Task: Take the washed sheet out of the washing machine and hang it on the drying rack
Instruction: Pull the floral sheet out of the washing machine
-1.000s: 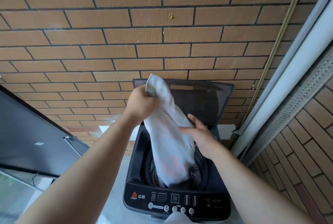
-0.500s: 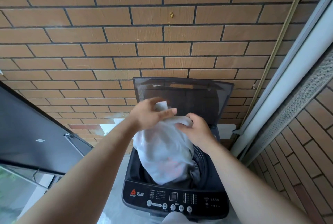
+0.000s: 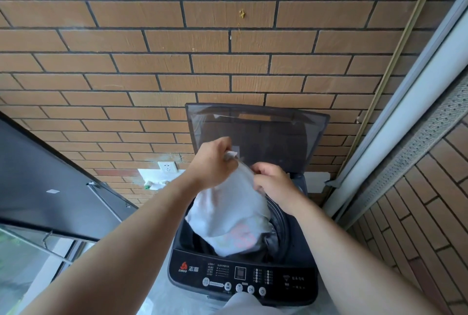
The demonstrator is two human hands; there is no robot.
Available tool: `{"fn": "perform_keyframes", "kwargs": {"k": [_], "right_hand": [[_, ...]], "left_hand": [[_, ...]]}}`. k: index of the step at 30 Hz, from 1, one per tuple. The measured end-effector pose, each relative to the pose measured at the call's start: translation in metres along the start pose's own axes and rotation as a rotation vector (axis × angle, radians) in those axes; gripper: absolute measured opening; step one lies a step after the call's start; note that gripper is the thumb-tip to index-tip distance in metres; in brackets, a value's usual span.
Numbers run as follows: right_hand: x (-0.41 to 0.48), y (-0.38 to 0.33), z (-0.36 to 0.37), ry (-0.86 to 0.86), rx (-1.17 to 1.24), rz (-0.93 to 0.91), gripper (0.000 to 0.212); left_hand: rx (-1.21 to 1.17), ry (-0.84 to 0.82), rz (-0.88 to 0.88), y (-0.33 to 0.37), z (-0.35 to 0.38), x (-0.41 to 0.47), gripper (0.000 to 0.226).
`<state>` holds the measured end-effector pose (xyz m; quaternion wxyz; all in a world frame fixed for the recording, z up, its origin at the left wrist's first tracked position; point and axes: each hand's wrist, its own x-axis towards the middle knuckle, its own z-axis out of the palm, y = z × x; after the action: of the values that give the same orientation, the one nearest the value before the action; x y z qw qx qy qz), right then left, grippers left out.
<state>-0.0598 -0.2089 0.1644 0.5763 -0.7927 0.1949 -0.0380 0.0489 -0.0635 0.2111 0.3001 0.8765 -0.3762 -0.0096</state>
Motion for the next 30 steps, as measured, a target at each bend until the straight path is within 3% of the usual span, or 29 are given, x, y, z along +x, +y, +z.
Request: {"fn": "perform_keyframes", "kwargs": {"k": [2,6,9,14,17,20,23,25,28,30], "right_hand": [[0.003,0.005,0.003,-0.038,0.009,0.017,0.007],[0.009,0.021,0.012,-0.202,-0.184,0.021,0.023],[0.009,0.032,0.011,-0.24,-0.274,0.011,0.013],[0.012,0.036,0.01,-0.125,-0.323,-0.009,0.017],[0.018,0.025,0.006,0.092,-0.276,-0.075,0.019],[0.024,-0.001,-0.005,0.283,-0.186,-0.145,0.014],[0.025,-0.042,-0.017,0.368,-0.171,-0.274,0.015],[0.02,-0.063,-0.019,0.363,-0.191,-0.38,0.014],[0.015,-0.069,-0.012,0.288,-0.193,-0.443,0.014],[0.016,-0.058,-0.008,0.197,-0.174,-0.403,0.013]], "left_hand": [[-0.01,0.047,0.033,0.004,-0.005,0.003,0.015],[-0.001,0.009,0.154,0.01,-0.01,0.004,0.022],[-0.039,0.06,0.199,0.011,-0.014,0.004,0.027],[-0.172,0.081,0.107,0.017,-0.023,0.001,0.024],[-0.148,0.008,-0.006,0.009,-0.025,0.001,0.008],[0.018,-0.149,-0.048,-0.008,-0.026,0.001,0.052],[0.076,-0.13,0.019,-0.016,-0.022,-0.002,0.039],[-0.039,-0.054,0.009,-0.014,-0.023,-0.003,0.024],[-0.607,0.038,-0.249,-0.008,-0.03,0.003,0.018],[-0.763,-0.001,-0.322,-0.004,-0.035,0.007,0.02]]}}
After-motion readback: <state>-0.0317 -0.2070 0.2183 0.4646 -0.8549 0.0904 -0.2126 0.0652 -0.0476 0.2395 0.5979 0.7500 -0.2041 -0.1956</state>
